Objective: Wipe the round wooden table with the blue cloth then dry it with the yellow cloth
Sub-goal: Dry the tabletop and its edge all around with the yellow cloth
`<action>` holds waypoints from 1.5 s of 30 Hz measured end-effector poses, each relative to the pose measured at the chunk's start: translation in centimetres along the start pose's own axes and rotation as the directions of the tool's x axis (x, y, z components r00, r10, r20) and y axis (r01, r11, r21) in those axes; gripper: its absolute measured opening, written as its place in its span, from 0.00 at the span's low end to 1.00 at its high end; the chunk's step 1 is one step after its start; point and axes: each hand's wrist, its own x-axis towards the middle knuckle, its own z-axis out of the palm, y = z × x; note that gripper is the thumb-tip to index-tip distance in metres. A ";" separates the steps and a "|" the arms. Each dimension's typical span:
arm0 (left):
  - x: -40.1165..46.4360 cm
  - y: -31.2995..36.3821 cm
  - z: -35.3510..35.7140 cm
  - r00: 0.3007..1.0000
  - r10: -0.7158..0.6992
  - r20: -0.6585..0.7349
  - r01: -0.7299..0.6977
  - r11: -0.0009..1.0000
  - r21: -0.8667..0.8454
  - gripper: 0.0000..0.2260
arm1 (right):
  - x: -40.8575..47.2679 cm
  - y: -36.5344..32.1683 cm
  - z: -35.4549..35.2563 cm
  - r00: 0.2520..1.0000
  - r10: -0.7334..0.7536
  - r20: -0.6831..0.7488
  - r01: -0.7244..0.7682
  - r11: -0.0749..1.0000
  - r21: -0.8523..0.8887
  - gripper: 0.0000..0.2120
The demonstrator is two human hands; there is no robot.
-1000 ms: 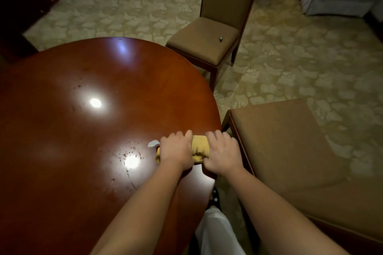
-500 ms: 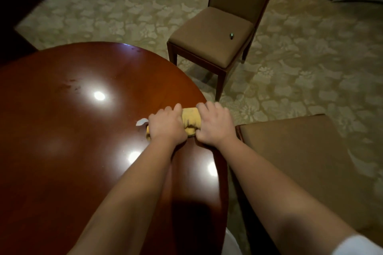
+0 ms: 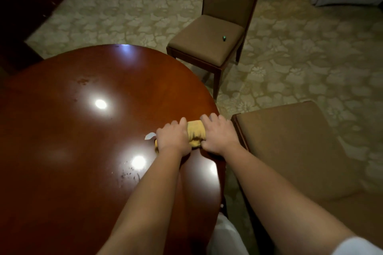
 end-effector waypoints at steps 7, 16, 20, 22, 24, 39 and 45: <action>-9.4 0.0 2.5 0.997 0.076 0.021 -0.076 0.997 0.031 0.18 | -9.8 -3.5 2.2 0.998 0.055 0.004 -0.055 0.998 0.028 0.28; -10.5 -0.2 3.4 0.996 0.080 0.037 -0.080 0.996 0.023 0.17 | -11.4 -4.4 3.1 0.998 0.069 -0.009 -0.069 0.997 0.039 0.26; -7.6 -0.4 3.0 0.996 0.093 0.013 -0.093 0.993 0.069 0.18 | -9.0 -3.5 2.8 0.997 0.066 -0.045 -0.064 0.997 0.047 0.24; -5.5 -0.5 2.5 0.995 0.096 -0.004 -0.095 0.992 0.083 0.18 | -7.1 -2.8 2.4 0.995 0.062 -0.073 -0.058 0.997 0.052 0.23; -3.2 -0.5 2.0 0.996 0.087 -0.020 -0.086 0.993 0.076 0.17 | -4.8 -2.0 2.1 0.994 0.052 -0.099 -0.047 0.998 0.053 0.24; 11.2 -2.0 -1.9 0.994 -0.083 -0.077 0.085 0.996 0.020 0.18 | 11.6 2.5 -0.9 0.984 -0.097 -0.148 0.106 0.993 0.053 0.25; 6.7 -0.9 -1.6 0.996 -0.083 -0.043 0.083 0.997 0.003 0.18 | 7.8 2.4 -1.1 0.993 -0.108 -0.042 0.109 0.993 0.033 0.29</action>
